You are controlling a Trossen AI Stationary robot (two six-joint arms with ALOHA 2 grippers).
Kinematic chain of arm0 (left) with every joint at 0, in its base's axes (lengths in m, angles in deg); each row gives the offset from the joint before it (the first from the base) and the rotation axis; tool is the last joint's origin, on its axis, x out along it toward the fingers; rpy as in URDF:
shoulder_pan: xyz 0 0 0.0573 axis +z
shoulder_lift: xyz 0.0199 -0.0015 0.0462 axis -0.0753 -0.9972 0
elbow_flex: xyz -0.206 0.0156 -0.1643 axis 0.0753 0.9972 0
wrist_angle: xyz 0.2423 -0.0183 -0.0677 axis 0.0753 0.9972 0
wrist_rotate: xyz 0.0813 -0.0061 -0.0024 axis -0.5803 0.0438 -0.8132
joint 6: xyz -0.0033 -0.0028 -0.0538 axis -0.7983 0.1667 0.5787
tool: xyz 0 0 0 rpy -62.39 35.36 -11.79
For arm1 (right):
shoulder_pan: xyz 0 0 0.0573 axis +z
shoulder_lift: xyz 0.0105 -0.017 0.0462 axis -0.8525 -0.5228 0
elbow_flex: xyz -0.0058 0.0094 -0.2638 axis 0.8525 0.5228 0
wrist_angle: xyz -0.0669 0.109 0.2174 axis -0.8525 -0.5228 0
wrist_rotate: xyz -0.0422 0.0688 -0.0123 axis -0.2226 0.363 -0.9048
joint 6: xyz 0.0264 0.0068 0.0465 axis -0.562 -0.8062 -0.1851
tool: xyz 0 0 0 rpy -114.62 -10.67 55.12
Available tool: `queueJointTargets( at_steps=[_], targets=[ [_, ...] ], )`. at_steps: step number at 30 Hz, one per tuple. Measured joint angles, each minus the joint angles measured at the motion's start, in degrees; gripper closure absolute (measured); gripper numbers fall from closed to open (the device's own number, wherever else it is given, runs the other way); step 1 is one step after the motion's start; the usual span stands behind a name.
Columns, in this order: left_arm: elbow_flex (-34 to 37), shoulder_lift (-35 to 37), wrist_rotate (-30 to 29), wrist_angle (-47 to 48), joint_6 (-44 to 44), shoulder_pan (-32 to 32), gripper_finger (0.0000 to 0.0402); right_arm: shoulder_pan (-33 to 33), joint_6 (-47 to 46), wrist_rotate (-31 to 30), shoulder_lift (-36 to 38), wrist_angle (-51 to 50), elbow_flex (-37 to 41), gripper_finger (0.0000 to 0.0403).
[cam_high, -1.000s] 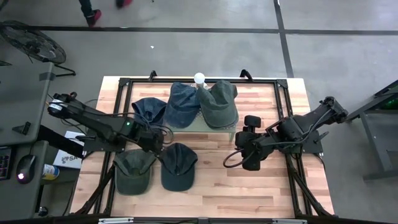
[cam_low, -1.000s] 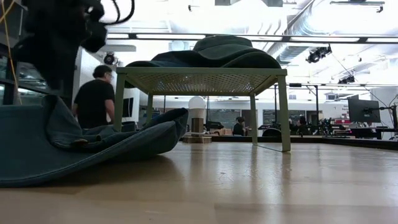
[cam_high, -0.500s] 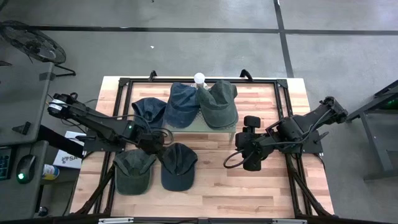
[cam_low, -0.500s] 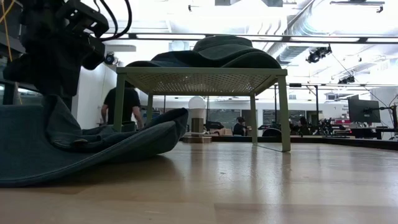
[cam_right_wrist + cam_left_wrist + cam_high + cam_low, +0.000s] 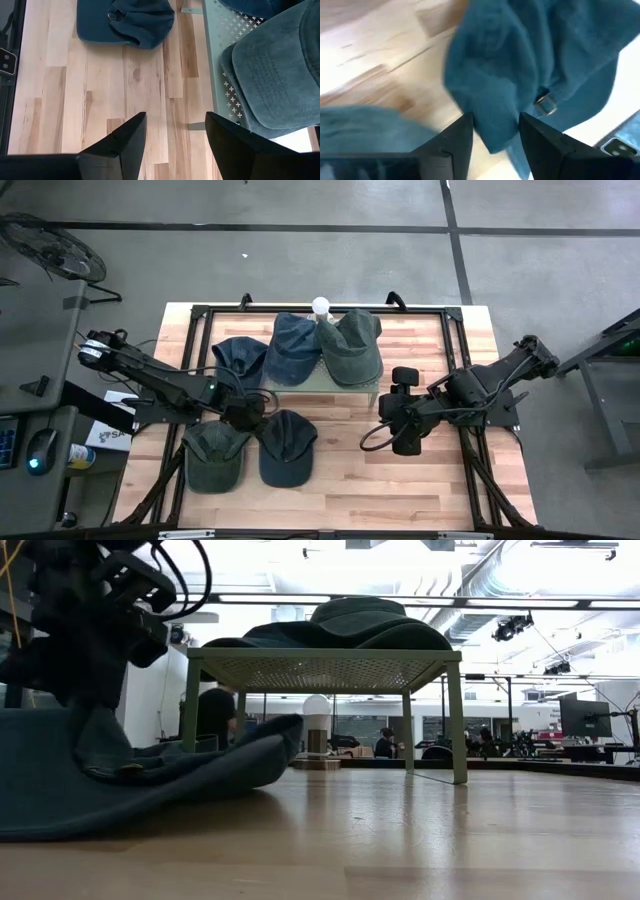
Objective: Pick & Place hat
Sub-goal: Stack the bottom dark blue cap on the top of the dark blue cap on the shelf
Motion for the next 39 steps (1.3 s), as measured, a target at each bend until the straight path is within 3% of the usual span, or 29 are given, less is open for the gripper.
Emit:
queueJointTargets(
  at_steps=[12,24,39],
  targets=[
    [-0.02,-0.58,1.96,-2.37,-5.86,0.0,0.0391,2.02,-2.29,0.02,0.0,-1.27,0.0,0.0206],
    [-1.75,-0.58,3.41,-1.85,-10.58,-5.24,0.0396,5.36,-8.01,-0.43,0.0,-3.23,0.0,0.0206],
    [-19.99,-0.58,-13.5,9.93,-18.88,-18.38,0.0396,6.38,-11.13,-3.36,0.0,-3.38,0.0,0.0206]
  ],
)
